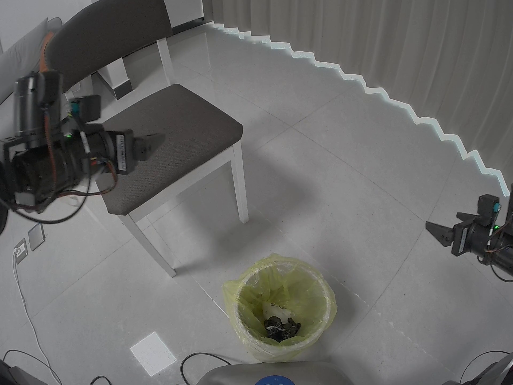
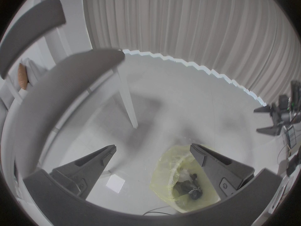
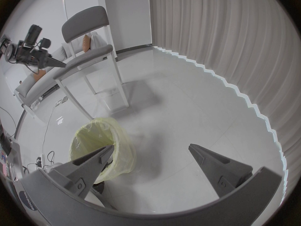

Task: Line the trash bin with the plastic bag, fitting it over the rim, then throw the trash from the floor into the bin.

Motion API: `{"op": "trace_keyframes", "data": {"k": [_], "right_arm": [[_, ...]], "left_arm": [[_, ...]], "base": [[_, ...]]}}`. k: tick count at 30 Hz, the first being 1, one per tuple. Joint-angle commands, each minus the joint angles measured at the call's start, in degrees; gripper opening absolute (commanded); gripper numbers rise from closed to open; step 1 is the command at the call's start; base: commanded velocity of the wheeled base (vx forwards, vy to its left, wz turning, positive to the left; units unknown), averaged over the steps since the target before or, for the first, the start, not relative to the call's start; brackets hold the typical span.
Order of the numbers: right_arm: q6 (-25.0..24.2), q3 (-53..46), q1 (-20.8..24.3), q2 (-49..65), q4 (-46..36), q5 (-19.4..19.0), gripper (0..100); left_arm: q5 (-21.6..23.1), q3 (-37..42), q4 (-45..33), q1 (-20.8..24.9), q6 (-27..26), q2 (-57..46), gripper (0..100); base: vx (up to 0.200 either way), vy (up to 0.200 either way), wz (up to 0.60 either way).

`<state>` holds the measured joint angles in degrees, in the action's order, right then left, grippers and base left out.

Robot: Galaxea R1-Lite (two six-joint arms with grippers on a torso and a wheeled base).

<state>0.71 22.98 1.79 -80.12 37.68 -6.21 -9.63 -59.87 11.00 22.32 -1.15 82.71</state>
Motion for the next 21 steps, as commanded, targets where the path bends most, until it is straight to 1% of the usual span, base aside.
{"op": "trace_keyframes", "data": {"k": [1,5,8,10,13,17,21], "right_arm": [[-3.4,7.2,-2.1,21.5,-14.0,-2.2,100],[-3.7,10.8,-2.1,31.1,-25.4,-2.6,100],[-3.7,13.1,-2.1,36.4,-31.1,-3.1,100],[-3.8,14.2,-2.1,40.3,-34.2,-4.4,100],[-3.9,14.3,-2.1,45.0,-37.3,-5.7,100],[-5.0,14.3,-2.1,52.0,-43.3,-5.7,100],[-6.4,13.9,-2.0,58.4,-48.1,-6.0,100]], "left_arm": [[-0.8,2.6,-4.7,-3.1,-0.2,-16.9,100],[-0.7,2.7,-7.5,-4.2,-0.3,-22.0,100],[-0.7,3.0,-9.9,-5.3,-0.3,-25.7,100],[-0.7,4.8,-11.6,-5.5,-0.2,-28.6,100],[-0.7,8.2,-11.5,-5.9,-0.3,-31.9,100],[-0.5,12.7,-12.0,-8.2,-0.2,-37.9,100],[-0.8,15.1,-13.1,-8.5,-0.3,-44.9,100]], "base": [[0.000,0.000,0.00],[0.000,0.000,0.00],[0.000,0.000,0.00],[0.000,0.000,0.00],[0.000,0.000,0.00],[0.000,0.000,0.00],[0.000,0.000,0.00]]}}
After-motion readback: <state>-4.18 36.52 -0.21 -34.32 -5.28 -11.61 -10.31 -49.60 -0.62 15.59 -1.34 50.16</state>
